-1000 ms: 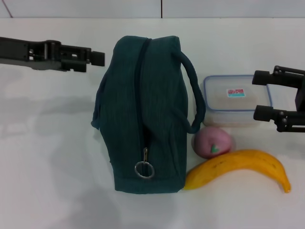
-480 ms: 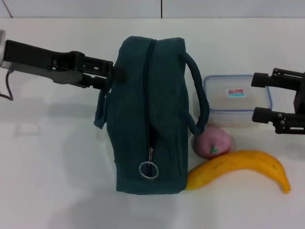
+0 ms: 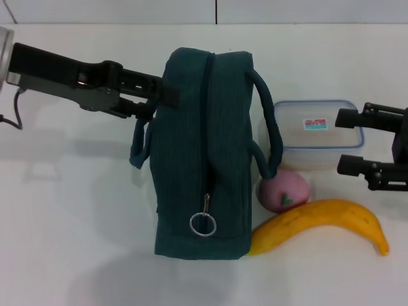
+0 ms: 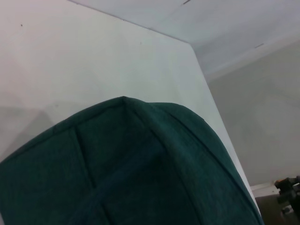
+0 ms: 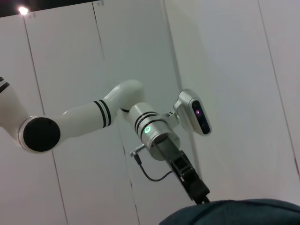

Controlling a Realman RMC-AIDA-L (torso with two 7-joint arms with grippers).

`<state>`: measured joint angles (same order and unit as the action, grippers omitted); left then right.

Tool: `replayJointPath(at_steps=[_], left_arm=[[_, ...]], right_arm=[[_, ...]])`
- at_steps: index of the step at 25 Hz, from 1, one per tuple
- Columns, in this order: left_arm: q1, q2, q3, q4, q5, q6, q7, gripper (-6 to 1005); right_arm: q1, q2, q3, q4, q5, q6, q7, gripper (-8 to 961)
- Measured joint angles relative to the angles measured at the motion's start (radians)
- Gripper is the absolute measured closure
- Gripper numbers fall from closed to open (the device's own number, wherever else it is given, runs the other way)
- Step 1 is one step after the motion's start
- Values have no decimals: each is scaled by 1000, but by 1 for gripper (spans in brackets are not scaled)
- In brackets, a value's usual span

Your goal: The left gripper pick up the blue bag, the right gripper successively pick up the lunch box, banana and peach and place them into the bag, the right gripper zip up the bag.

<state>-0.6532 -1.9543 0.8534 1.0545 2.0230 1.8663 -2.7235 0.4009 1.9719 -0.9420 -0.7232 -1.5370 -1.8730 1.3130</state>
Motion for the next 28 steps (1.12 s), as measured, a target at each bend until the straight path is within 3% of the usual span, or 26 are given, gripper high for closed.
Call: replayJointPath(at_steps=[4,15,21,27,28], left_arm=[[-4,-4,1,0,10,0,-2,162],[-14,-44,38,17,78,-7,1,167],[-26,-42,32,18,77,-10,5,170],[-26,-42,29,14,82,-19,30,392],[-26,-43,29,14,82,-19,34,516]], right_arm=[[-10,2,-1,1,-2,-10,0,203],[-31,8,6,1,-3,-26,-11,203],[-35,9,6,1,-3,-26,-13,204],[-38,11,6,1,-3,-26,-14,204],[-39,11,6,1,-3,-26,-14,204]])
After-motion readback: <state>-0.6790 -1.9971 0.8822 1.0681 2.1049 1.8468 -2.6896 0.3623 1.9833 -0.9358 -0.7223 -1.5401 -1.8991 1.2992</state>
